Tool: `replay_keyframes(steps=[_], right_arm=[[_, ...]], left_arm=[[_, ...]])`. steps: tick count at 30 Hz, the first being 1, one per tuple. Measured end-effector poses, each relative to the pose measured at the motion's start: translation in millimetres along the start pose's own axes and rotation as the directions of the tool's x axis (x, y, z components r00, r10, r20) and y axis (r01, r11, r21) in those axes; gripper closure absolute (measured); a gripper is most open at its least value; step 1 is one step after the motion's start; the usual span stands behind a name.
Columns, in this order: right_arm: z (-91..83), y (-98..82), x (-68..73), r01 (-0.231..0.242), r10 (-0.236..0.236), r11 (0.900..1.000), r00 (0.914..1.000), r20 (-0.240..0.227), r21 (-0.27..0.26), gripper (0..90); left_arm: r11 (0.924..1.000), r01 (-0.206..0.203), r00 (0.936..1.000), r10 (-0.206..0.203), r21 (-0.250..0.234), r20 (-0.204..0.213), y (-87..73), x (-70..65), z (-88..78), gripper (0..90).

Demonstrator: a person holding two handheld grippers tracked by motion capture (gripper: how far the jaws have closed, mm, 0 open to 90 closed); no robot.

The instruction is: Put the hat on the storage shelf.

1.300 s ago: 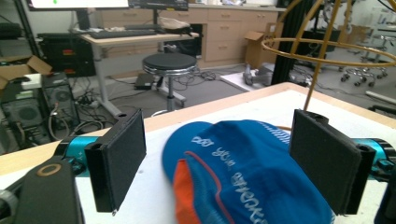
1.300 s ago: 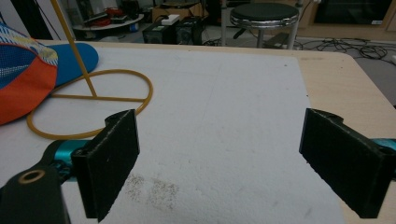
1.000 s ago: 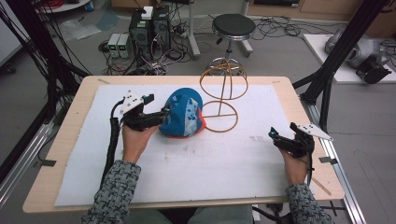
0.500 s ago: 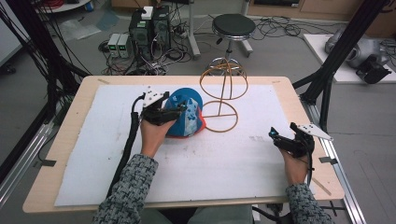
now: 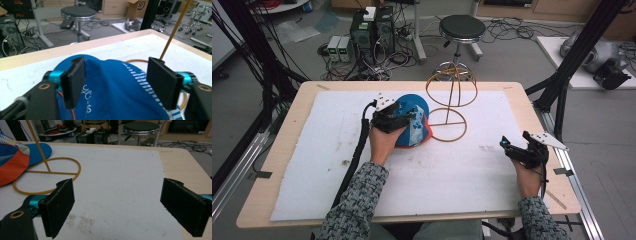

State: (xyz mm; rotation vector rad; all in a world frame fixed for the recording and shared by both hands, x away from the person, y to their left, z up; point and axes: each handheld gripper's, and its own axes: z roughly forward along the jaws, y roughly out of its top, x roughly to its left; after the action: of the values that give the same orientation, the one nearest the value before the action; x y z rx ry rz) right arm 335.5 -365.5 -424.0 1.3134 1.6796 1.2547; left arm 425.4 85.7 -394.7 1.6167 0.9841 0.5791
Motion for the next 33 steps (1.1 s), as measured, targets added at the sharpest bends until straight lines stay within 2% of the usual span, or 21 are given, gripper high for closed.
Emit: replay_keyframes(steps=[6, 8, 12, 15, 21, 24, 33], right_arm=[[0.0, -0.1, -0.2, -0.005, 0.005, 1.000, 1.0000, -0.002, 0.001, 11.3], [0.1, 0.0, -0.3, -0.006, 0.006, 1.000, 1.0000, -0.003, 0.002, 11.3], [0.6, -0.3, -0.4, -0.006, 0.006, 1.000, 1.0000, -0.004, 0.009, 11.3], [0.6, -0.3, -0.9, -0.007, 0.007, 1.000, 1.0000, -0.003, 0.007, 11.3], [1.1, -0.4, -1.8, -0.005, 0.005, 1.000, 1.0000, -0.001, 0.006, 11.3], [1.1, -0.4, -1.7, -0.006, 0.006, 1.000, 1.0000, -0.003, 0.008, 11.3], [0.8, -0.4, -2.0, -0.015, 0.015, 1.000, 0.9999, -0.002, 0.008, 11.3]], left_arm=[[0.9989, -0.011, 0.9999, 0.011, 0.046, -0.011, -2.7, 0.4, 4.8, 34.6], [0.9983, -0.011, 0.9999, 0.011, 0.057, 0.007, -2.9, 1.1, 4.4, 45.2], [0.9975, -0.040, 0.9985, 0.038, 0.057, 0.039, -1.5, -0.5, 3.0, 74.3], [0.9965, -0.038, 0.9980, 0.034, 0.075, 0.054, -1.1, 0.7, 3.1, 88.3], [0.9971, -0.009, 0.9961, 0.002, 0.075, 0.088, 5.4, 3.3, 0.4, 89.8], [0.9981, -0.011, 0.9952, 0.005, 0.060, 0.098, 13.8, 2.3, -2.6, 89.9], [0.9993, -0.005, 0.9956, 0.002, 0.037, 0.093, 32.8, -1.1, -9.8, 89.9]])
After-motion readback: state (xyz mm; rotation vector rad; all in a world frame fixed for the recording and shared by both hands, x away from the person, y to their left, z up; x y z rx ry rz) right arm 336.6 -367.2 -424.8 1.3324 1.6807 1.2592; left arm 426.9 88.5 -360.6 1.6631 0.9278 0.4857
